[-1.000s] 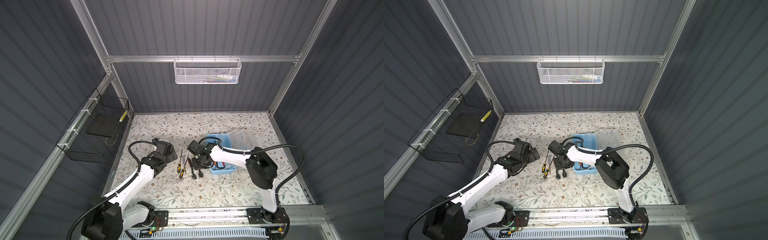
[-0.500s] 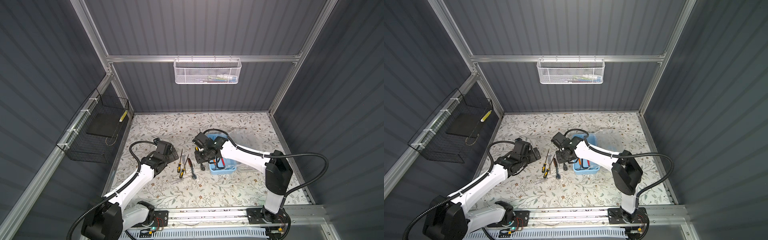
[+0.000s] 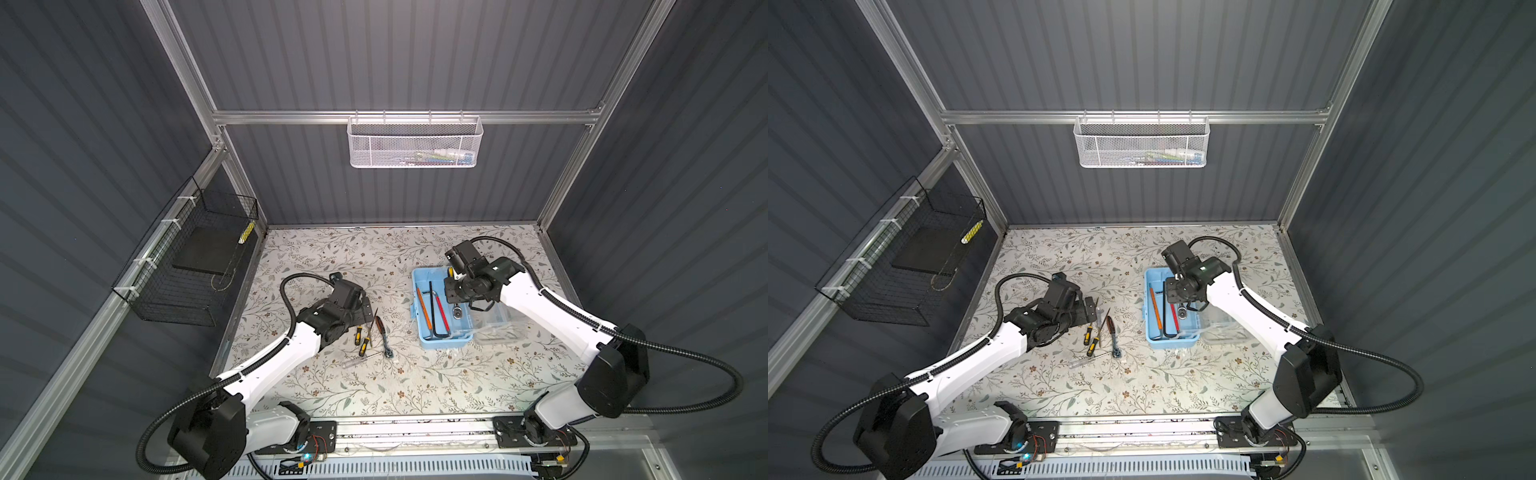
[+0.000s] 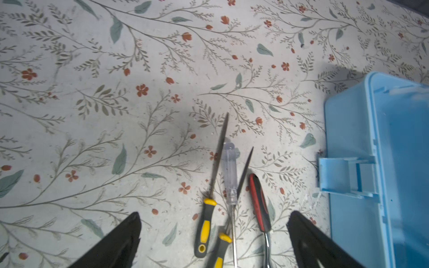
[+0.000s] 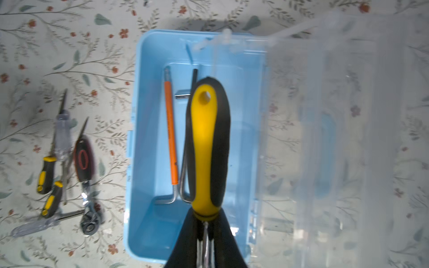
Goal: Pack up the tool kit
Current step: 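Lift the yellow ratchet into the box while the left gripper grasps the red-black ratchet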
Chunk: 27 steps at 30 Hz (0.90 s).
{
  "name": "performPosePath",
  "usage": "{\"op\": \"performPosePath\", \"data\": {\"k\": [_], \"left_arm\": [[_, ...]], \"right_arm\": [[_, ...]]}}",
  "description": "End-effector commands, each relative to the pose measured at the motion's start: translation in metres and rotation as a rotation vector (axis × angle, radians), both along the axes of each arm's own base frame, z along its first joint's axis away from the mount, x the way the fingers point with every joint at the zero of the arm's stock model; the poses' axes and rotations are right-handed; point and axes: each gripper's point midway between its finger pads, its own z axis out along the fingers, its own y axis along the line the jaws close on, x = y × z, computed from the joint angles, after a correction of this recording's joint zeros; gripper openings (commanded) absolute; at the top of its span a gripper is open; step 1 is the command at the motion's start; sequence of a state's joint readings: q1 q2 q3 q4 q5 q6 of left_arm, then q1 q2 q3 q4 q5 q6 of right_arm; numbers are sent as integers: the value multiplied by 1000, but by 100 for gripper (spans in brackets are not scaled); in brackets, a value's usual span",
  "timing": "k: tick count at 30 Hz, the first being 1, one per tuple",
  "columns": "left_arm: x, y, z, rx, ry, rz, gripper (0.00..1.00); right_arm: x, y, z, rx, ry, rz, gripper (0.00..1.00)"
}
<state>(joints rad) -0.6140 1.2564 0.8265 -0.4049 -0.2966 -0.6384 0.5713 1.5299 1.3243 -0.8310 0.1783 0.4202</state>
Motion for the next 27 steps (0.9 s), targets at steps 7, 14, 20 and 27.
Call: {"op": "performPosePath", "data": {"k": [7,14,20,27], "left_arm": [[-10,-37,-5,42,29,-111,100],[-21,-65,-18,78,74,-194,96],[-35,-75,-40,103,152,-225,86],[-49,-82,-64,84,249,-226,69]], "right_arm": [[9,-36,-37,-128,69,-6,0],[21,-26,-52,-92,90,-3,0],[25,-25,-63,-94,112,-3,6],[27,-25,-58,-70,91,-15,24]]}}
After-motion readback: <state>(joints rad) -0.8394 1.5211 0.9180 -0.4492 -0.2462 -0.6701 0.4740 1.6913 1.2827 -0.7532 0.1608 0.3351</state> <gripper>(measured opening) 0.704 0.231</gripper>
